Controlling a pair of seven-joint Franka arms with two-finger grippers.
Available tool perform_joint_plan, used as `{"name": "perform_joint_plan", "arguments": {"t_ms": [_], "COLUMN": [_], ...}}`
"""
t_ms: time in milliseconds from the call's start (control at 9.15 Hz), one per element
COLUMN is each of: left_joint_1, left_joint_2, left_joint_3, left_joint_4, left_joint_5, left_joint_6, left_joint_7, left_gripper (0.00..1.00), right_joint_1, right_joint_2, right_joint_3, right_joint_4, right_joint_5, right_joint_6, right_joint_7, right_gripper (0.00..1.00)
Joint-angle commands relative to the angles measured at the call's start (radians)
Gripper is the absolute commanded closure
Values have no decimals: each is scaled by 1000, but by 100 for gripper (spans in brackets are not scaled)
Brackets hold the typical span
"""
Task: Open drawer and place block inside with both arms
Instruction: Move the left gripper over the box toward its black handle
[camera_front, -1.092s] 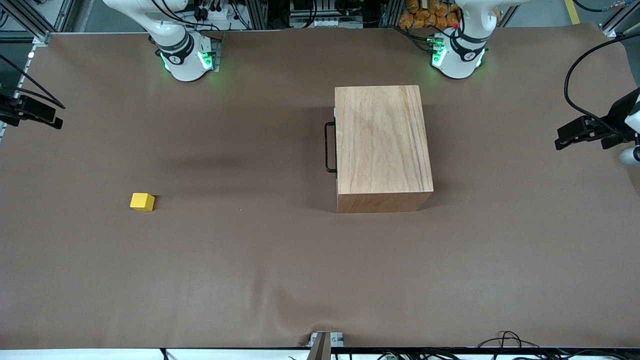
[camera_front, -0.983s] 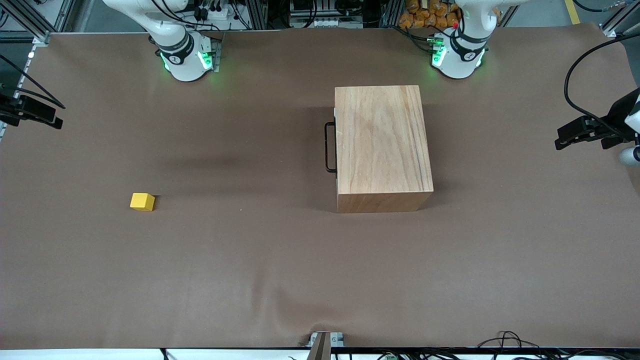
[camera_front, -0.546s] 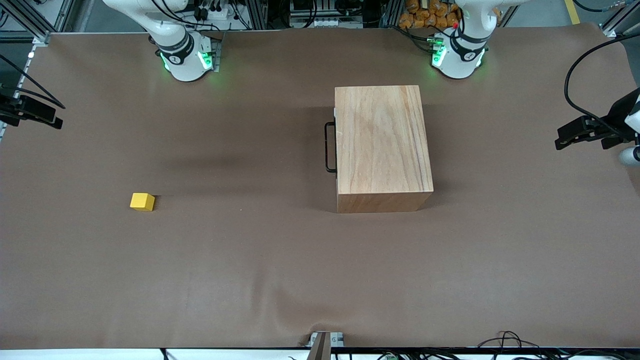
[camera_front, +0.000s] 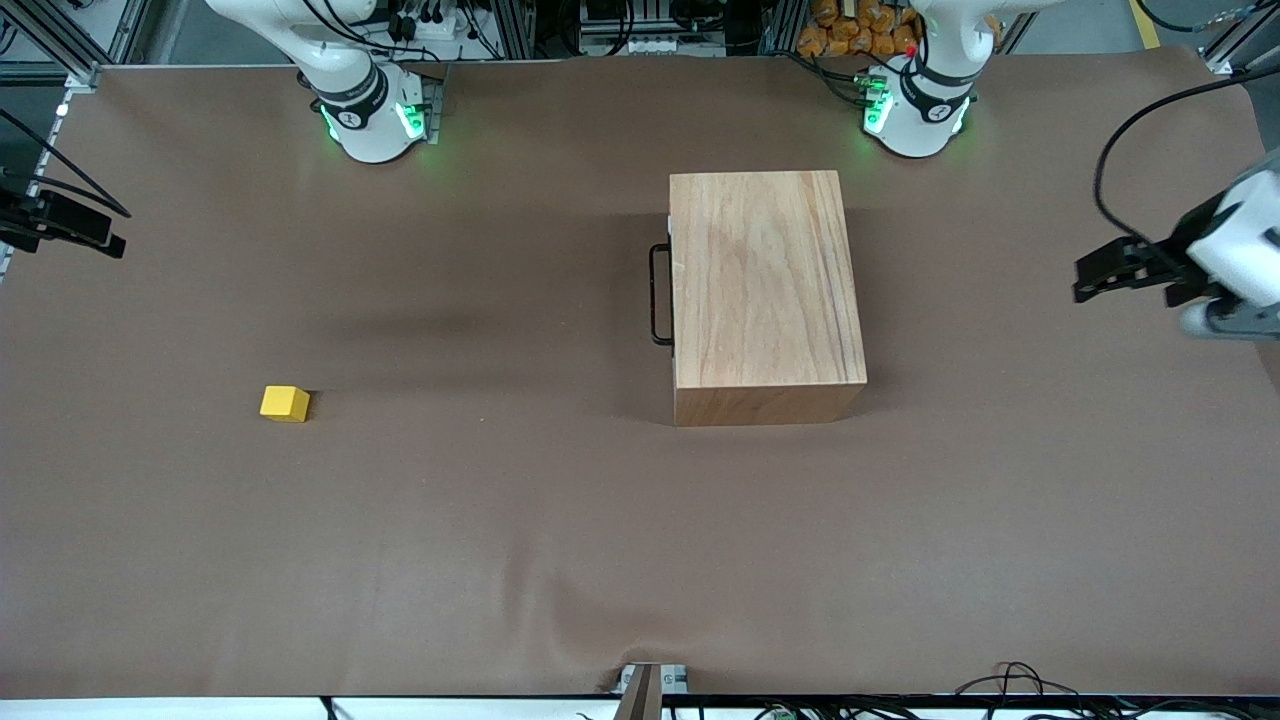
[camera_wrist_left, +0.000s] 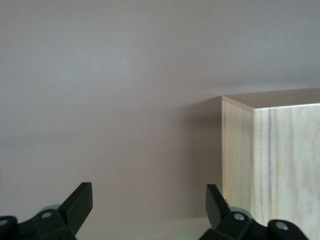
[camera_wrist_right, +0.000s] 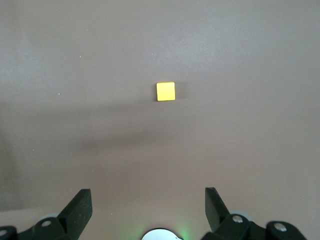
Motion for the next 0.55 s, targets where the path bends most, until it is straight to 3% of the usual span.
{"name": "perform_joint_plan", "arguments": {"t_ms": [0,437], "left_joint_1": [-67,-257], "left_joint_2": [44,124], "left_joint_3": [-2,-2], "left_joint_4": [26,56], "left_joint_5": [18,55], "left_joint_6": [26,55], "left_joint_7": [-92,-371], "left_gripper": [0,0], "right_joint_1": [-15,-20], "right_joint_2": [-5,3], "right_joint_3": [12,9], "right_joint_4": [3,0], "right_joint_5": [-13,-13], "right_joint_6": [-4,2], "right_joint_7": [-9,-13], "right_gripper": [0,0]}}
